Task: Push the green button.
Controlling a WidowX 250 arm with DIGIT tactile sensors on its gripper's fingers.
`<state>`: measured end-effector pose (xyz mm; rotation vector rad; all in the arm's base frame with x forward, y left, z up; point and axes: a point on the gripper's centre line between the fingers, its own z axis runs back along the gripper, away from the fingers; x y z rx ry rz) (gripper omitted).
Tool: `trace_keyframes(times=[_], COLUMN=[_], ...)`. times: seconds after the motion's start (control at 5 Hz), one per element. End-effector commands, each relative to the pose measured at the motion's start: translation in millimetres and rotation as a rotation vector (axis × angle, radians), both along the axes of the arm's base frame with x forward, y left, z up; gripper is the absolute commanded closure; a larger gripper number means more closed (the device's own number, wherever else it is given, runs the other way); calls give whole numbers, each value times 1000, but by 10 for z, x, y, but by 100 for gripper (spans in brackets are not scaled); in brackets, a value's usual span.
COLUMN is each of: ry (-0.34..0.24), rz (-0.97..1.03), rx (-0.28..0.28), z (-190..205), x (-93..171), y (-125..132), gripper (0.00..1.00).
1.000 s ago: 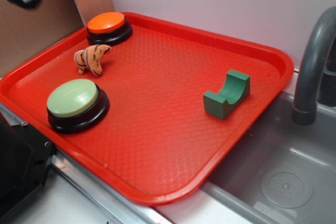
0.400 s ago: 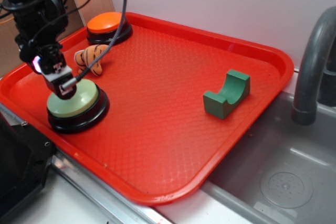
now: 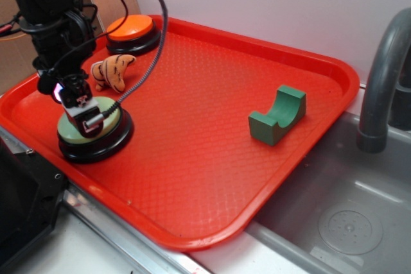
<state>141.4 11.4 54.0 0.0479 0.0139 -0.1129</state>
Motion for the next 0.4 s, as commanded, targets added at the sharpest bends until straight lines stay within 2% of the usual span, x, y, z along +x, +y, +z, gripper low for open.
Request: trace_keyframes(times=[0.0,0.2], ry=[-4,-12], rz=[-27,-28], rx=[-4,11], z=[-87,19], x=[106,128], y=[-38,-49], gripper=[0,0])
